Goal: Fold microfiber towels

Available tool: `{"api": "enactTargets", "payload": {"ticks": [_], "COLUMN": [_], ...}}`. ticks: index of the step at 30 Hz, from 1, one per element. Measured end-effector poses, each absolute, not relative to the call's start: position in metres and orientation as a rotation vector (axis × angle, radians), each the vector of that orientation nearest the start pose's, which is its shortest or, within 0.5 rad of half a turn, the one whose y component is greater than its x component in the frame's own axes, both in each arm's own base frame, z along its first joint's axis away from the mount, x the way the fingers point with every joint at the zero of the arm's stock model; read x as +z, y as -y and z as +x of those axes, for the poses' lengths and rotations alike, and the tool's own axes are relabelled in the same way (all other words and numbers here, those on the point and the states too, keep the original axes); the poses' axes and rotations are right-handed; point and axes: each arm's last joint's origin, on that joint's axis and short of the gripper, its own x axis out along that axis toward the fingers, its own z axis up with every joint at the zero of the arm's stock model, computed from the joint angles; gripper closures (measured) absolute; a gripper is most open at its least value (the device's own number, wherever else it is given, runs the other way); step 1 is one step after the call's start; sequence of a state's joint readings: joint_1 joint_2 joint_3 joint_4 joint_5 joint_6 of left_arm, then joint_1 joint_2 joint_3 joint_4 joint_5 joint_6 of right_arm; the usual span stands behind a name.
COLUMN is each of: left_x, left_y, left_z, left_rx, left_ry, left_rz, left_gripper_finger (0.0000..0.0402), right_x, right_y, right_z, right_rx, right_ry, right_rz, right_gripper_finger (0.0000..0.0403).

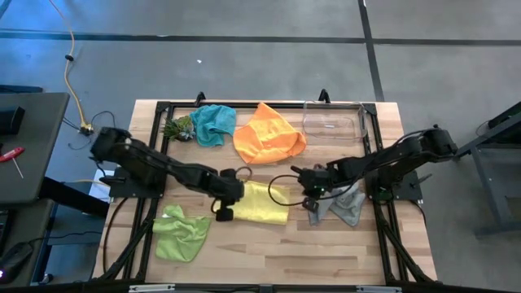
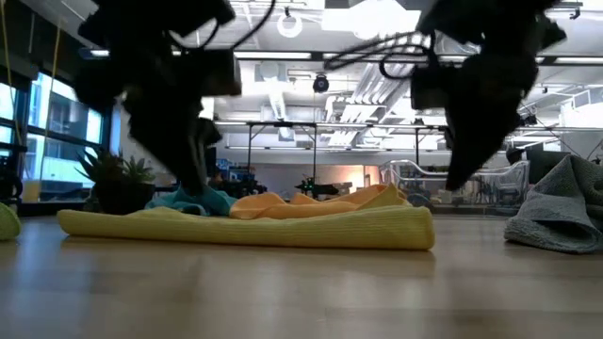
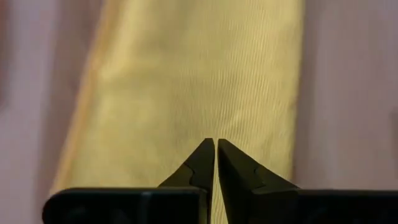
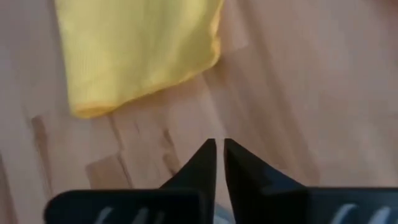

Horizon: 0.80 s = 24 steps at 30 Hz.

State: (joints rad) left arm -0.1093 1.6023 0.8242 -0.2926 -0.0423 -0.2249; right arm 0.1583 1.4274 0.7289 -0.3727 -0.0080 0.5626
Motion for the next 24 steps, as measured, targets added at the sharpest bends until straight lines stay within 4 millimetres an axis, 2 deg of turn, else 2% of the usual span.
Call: {"api": "enactTargets", "payload": {"ticks": [6,9,12,14,20,24], "left_x": [0.126,0.120,0.119,0.119,0.120,0.120], "left_y": [0.037,0.038,0.037,0.037,0.037,0.037], "left_z": [0.294,0.296,0.297,0.298,0.298,0.297], "left_rx": [0.089,0.092,0.094,0.094,0.095,0.094], "left_ry": [-1.150,-1.165,-1.159,-1.154,-1.147,-1.148], "left_rz": [-0.116,-0.113,-0.114,-0.115,-0.119,-0.122], "left_gripper_finger": [0.0399,0.0400,0.0400,0.0401,0.0401,0.0401], "right_x": [0.152,0.146,0.129,0.123,0.135,0.159], "right_y": [-0.032,-0.029,-0.027,-0.027,-0.033,-0.041], "right_z": [0.251,0.254,0.258,0.267,0.310,0.340], "right_rx": [-0.187,-0.195,-0.211,-0.172,-0.100,-0.019], "right_ry": [-0.937,-0.923,-0.974,-0.957,-0.884,-0.814], "right_rz": [0.544,0.550,0.545,0.558,0.551,0.492], "right_gripper_finger": [0.0400,0.0402,0.0403,0.0403,0.0403,0.0403]}}
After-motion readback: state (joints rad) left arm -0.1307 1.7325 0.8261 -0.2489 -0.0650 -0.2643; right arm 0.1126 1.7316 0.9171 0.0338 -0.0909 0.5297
